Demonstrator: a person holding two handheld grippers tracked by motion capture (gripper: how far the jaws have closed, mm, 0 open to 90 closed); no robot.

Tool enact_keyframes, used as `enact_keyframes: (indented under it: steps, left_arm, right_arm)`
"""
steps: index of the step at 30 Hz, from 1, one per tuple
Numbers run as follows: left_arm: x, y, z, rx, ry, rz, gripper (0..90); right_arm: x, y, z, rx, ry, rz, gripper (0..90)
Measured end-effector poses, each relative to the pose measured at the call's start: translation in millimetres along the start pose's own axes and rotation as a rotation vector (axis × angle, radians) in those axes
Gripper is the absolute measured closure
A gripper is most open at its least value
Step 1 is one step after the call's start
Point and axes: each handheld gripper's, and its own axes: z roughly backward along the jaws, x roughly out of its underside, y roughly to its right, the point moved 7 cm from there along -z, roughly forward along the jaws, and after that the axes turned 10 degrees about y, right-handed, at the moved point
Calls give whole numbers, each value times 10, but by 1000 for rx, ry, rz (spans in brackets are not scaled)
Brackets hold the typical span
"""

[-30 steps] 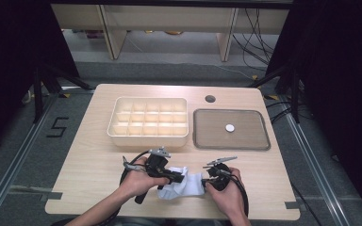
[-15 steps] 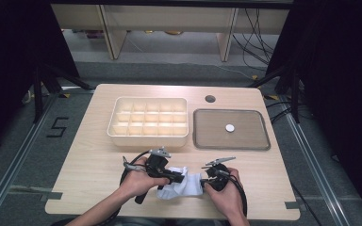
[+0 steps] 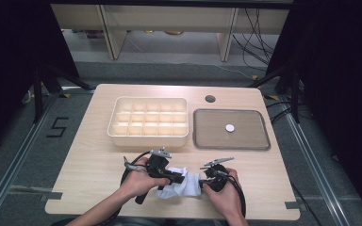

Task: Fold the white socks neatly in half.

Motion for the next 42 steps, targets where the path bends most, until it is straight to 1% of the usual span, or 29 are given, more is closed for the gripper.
enact_keyframes:
  steps: [1, 2, 3, 4, 5, 6, 7, 8, 9, 10, 11, 12, 14, 16, 17, 19, 23, 24, 25, 26, 27, 28, 33, 34, 35, 36, 38, 41, 42]
  left_arm:
    - [0, -2, 0, 1, -1, -2, 821]
    - [-2, -3, -2, 1, 1, 0, 821]
    - [-1, -4, -3, -1, 2, 3, 822]
    - [2, -7, -5, -3, 0, 3, 821]
    - [6, -10, -6, -3, -4, 1, 821]
    - [8, -8, -9, 2, -6, 3, 821]
    - [12, -11, -11, 2, -9, 1, 821]
    - [14, -13, -15, -10, -7, -2, 822]
    - [11, -10, -29, -11, 8, 1, 821]
    - [15, -8, -29, -13, 4, 5, 822]
    - [17, -8, -33, -12, 3, 4, 821]
    - [18, -7, -36, -11, 4, 3, 821]
    - [20, -6, -35, -2, -8, 2, 821]
    - [23, -6, -38, 6, -15, 1, 821]
    - [23, -7, -41, -1, -14, 0, 821]
    - [23, -6, -50, -3, -12, 1, 821]
    - [35, 0, -70, 1, -21, -6, 821]
    - [36, 8, -89, 0, -9, -5, 821]
    - [40, 15, -91, 8, -20, -6, 821]
    - [44, 15, -101, -1, -18, -12, 821]
    - [45, 22, -120, -1, -6, -7, 820]
    - [48, 22, -115, 7, -23, -5, 820]
    - [48, 13, -130, 4, -27, -11, 820]
    - [48, 20, -140, 10, -26, -4, 820]
    - [47, 17, -144, -2, -25, -12, 820]
    - [47, 23, -158, -1, -16, -7, 820]
    - [54, 25, -158, 5, -32, -14, 819]
    - [45, 35, -168, 6, -30, -12, 819]
    - [43, 30, -168, 9, -33, -19, 819]
  right_arm:
    - [0, -15, 7, -2, 0, -6, 900]
    - [-6, 13, -10, 11, 18, 27, 900]
    - [-3, 14, -11, 9, 11, 30, 900]
    - [-2, -8, 0, 11, 3, 7, 900]
    - [0, -10, -2, 13, 2, 7, 900]
    - [4, 0, -12, 12, 4, 21, 900]
    - [6, -6, -13, 12, 4, 16, 900]
    - [5, -5, -15, 14, 5, 16, 900]
    - [8, -3, -17, 16, 3, 17, 900]
    - [10, -3, -18, 16, 4, 16, 900]
    - [8, -21, -14, 10, 2, 0, 900]
    - [8, -26, -14, 10, 2, -3, 900]
    - [6, -35, -13, 10, 6, 1, 900]
    - [7, -33, -28, -11, 1, 18, 900]
    - [10, -40, -27, -1, 2, 4, 900]
    - [9, -44, -28, 6, 6, 3, 900]
    - [7, -56, -26, 1, 9, 6, 900]
    - [6, -62, -23, 2, 10, 6, 900]
    - [3, -61, -30, -1, 14, 11, 900]
    - [2, -58, -34, 0, 14, 13, 900]
    - [1, -60, -36, 2, 15, 13, 900]
    - [0, -62, -35, 2, 17, 14, 900]
    - [0, -59, -35, 1, 17, 17, 900]
    - [-1, -61, -38, 1, 21, 14, 900]
    - [-2, -58, -37, 3, 21, 19, 900]
    - [-1, -59, -36, 4, 21, 20, 900]
    - [0, -61, -36, 1, 22, 21, 900]
    - [0, -65, -37, 0, 22, 24, 900]
    - [6, -78, -31, 6, 12, 6, 900]
